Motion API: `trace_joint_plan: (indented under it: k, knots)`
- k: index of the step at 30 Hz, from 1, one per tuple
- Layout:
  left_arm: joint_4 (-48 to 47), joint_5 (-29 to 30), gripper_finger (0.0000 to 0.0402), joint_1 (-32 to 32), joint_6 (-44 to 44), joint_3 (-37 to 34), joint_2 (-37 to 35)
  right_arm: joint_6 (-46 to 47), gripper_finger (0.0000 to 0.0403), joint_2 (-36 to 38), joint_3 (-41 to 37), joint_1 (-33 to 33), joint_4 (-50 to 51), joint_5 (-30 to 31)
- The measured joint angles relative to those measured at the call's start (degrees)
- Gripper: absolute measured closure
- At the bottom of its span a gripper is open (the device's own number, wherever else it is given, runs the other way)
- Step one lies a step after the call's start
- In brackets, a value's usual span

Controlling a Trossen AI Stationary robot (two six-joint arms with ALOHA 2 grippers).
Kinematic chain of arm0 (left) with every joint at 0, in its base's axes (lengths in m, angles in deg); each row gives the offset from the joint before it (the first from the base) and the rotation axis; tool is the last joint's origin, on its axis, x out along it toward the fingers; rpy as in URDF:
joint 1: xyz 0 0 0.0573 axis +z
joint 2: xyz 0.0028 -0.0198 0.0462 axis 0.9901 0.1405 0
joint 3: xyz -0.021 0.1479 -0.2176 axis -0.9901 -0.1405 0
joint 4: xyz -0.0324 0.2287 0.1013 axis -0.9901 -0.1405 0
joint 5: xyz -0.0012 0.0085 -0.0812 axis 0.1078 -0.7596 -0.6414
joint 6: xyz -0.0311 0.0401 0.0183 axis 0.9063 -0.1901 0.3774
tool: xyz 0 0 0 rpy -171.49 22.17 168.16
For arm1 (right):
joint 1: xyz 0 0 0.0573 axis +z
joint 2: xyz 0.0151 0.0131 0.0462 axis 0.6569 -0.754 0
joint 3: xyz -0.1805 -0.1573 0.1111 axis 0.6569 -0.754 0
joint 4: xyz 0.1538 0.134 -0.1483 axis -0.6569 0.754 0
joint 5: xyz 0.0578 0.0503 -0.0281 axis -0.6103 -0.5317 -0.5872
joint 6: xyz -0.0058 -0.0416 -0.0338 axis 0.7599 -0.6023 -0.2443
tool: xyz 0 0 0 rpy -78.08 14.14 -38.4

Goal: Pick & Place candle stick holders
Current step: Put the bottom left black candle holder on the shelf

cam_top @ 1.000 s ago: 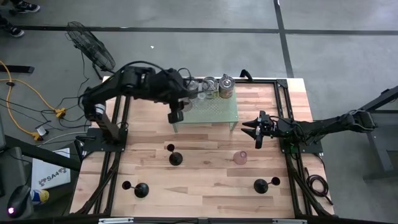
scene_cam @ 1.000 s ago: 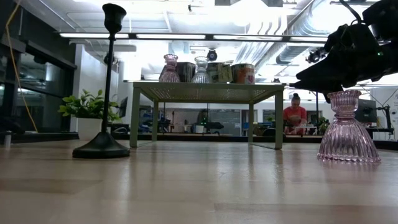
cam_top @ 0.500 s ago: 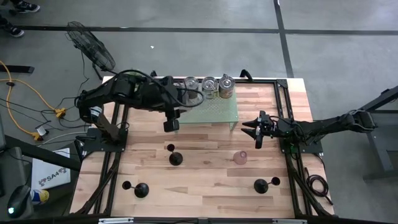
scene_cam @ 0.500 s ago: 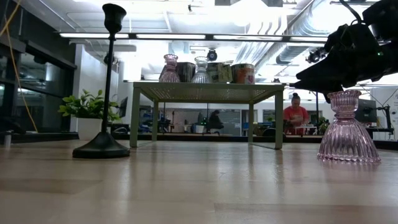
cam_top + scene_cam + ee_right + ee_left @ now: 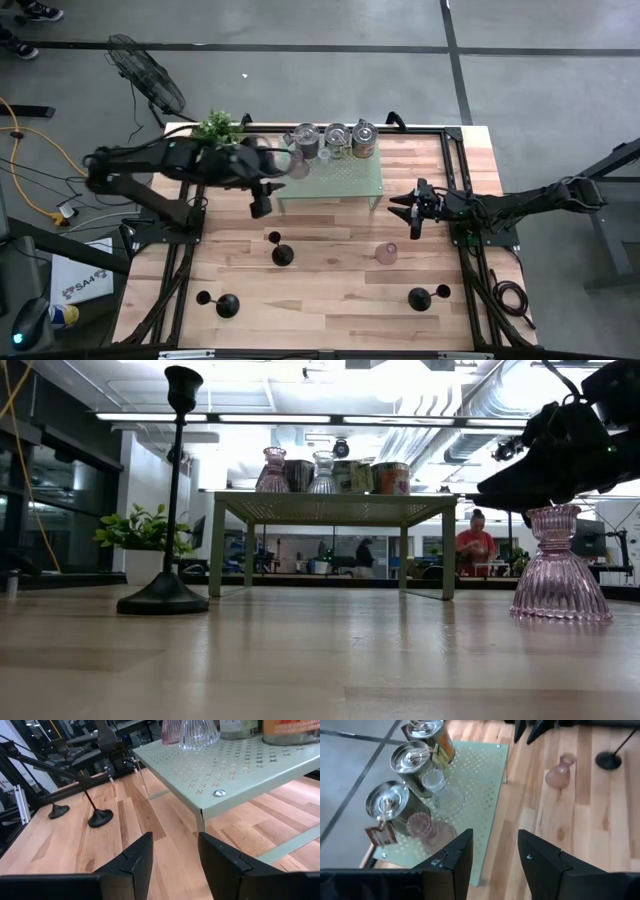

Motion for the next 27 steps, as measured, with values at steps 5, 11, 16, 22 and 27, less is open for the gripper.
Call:
trace_joint_plan:
  k: [5, 11, 16, 22, 27]
  knots:
    - [8.74, -0.20, 0.0252, 0.00, 4.64, -16.58, -12.35, -0.01, 0.0255, -0.06, 0.00, -0.01, 0.08, 0.00]
    - [15.10, 0.07, 0.0252, 0.00, 9.13, -31.38, -25.48, 0.01, 0.0255, -0.06, 0.00, -0.02, 0.13, 0.00]
    - [20.58, 0.07, 0.0252, 0.00, 9.62, -41.92, -34.84, 0.00, 0.0255, -0.06, 0.00, -0.01, 0.13, 0.00]
    - [24.58, 0.18, 0.0252, 0.00, 8.77, -53.33, -43.00, 0.00, 0.0255, -0.06, 0.00, -0.02, 0.14, 0.00]
    - [27.92, 1.11, 0.0252, 0.07, 9.81, -61.37, -49.53, -0.02, 0.0255, -0.06, 0.00, 0.00, 0.14, 0.00]
